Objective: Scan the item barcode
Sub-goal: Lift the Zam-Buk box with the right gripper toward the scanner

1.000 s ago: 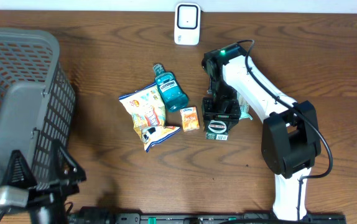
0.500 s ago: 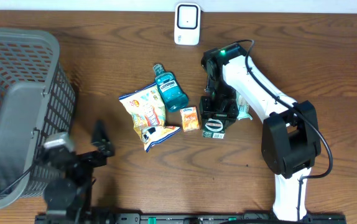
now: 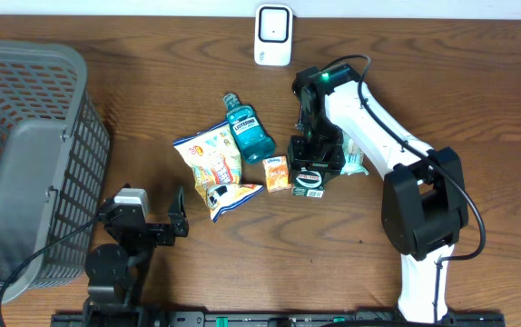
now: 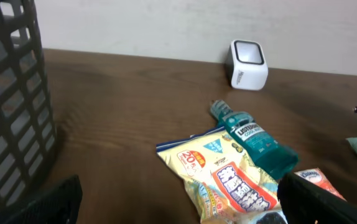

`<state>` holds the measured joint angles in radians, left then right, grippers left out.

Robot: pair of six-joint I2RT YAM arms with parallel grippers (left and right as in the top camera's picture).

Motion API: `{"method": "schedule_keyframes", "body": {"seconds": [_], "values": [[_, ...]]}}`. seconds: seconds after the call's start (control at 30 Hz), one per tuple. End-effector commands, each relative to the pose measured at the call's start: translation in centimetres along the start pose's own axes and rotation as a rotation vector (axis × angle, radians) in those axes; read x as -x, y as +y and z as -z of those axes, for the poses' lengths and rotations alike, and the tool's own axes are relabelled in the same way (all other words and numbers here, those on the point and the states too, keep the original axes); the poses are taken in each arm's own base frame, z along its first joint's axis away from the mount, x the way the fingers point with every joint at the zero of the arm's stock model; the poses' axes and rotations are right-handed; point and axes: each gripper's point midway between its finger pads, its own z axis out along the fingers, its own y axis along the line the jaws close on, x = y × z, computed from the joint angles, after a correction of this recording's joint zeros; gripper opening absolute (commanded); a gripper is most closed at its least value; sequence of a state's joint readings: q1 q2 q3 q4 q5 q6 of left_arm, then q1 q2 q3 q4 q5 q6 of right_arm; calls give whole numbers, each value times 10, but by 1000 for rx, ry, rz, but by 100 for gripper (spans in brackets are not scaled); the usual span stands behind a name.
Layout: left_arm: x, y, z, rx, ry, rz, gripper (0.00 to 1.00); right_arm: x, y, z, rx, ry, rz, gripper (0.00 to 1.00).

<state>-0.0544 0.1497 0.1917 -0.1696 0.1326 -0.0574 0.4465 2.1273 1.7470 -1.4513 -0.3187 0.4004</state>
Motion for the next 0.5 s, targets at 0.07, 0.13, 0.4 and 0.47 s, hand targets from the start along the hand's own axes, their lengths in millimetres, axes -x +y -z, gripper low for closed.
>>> {"method": "schedule_keyframes", "body": {"seconds": [0.07,0.13,0.4,0.47], "values": [[11,-5,0,-27,-53,-24,98,2,5,5,17,-17,20,35],[14,-7,0,-37,-65,-26,98,3,5,5,17,-18,20,36],[43,-27,12,-143,-191,-45,98,4,5,5,19,-22,22,36],[51,-29,18,-148,-233,-50,98,4,5,5,19,-22,22,36]]}}
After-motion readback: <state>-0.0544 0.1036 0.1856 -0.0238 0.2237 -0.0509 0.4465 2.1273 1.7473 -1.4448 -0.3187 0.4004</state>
